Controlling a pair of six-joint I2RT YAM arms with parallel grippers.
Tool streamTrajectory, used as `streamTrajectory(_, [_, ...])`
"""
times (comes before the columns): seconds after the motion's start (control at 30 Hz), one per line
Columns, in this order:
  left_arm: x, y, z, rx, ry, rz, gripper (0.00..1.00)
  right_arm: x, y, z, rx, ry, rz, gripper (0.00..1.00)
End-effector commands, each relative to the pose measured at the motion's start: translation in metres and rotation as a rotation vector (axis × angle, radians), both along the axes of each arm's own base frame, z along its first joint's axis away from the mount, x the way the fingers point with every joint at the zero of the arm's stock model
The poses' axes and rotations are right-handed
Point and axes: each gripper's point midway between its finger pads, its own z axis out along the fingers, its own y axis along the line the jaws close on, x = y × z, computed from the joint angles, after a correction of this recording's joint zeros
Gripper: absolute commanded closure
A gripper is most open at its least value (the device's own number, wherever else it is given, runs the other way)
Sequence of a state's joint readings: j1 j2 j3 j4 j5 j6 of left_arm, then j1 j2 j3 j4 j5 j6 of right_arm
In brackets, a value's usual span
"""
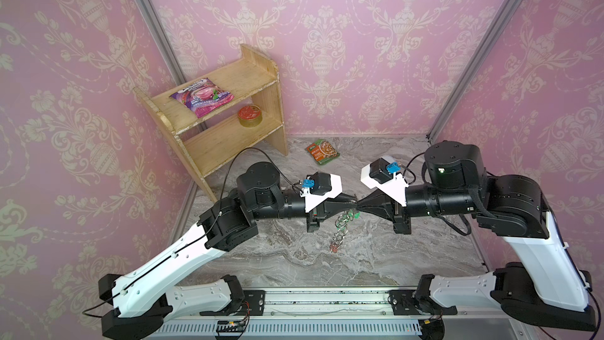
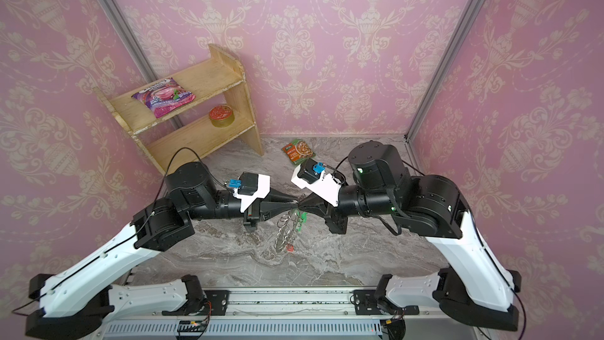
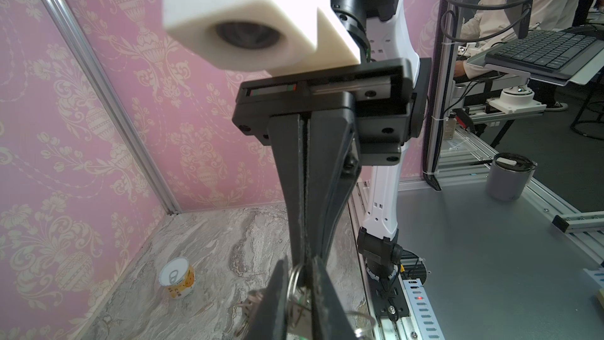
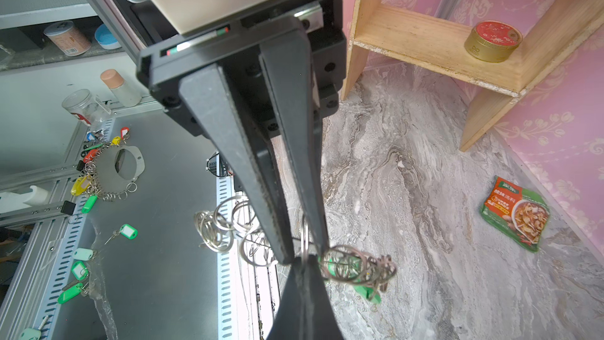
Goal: Put the keys on the keyring
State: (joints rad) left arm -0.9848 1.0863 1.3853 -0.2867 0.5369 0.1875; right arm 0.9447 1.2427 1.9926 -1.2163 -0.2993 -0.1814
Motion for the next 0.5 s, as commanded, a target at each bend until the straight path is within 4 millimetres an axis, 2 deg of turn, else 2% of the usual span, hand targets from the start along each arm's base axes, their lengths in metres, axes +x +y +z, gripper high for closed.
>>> streamTrajectory(0.0, [-0.0059, 0.0030, 0.0091, -0.009, -0.021, -0.016, 0.87, -0.0030, 0.0020, 0.0181, 0.056, -0.036, 0.022, 1.00])
streamTrajectory(0.3, [-0.0071, 0.0025, 0.0101, -0.012, -0.023, -0.018, 1.00, -0.0039, 0.0033, 0.0174, 0.053, -0.034, 0.028, 1.00])
streamTrajectory(0.47, [-0.0071, 0.0020, 0.0112, -0.021, -0.024, -0.019, 1.00, -0.0036, 0.0032, 0.0174, 0.053, -0.035, 0.026, 1.00])
